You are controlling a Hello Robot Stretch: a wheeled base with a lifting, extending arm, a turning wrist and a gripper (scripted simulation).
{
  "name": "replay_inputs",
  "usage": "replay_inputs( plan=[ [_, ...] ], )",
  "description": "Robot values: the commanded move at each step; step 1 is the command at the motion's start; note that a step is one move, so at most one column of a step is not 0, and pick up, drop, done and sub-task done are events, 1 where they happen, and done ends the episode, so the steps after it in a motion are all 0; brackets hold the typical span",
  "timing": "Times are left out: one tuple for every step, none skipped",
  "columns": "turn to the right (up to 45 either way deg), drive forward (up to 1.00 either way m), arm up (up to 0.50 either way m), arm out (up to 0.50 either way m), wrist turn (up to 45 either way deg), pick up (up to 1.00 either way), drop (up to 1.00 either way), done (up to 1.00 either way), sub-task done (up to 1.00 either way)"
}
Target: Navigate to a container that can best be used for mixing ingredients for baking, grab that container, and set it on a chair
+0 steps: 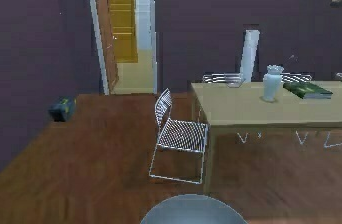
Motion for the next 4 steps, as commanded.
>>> replay_inputs(
  plan=[
    [-12.0, 0.00, 0.00, 0.00, 0.0, 0.00, 0.00, 0.00, 0.00],
    [0.0, 0.75, 0.00, 0.00, 0.0, 0.00, 0.00, 0.00, 0.00],
    [-24.0, 0.00, 0.00, 0.00, 0.0, 0.00, 0.00, 0.00, 0.00],
    [-3.0, 0.00, 0.00, 0.00, 0.0, 0.00, 0.00, 0.00, 0.00]
  ],
)
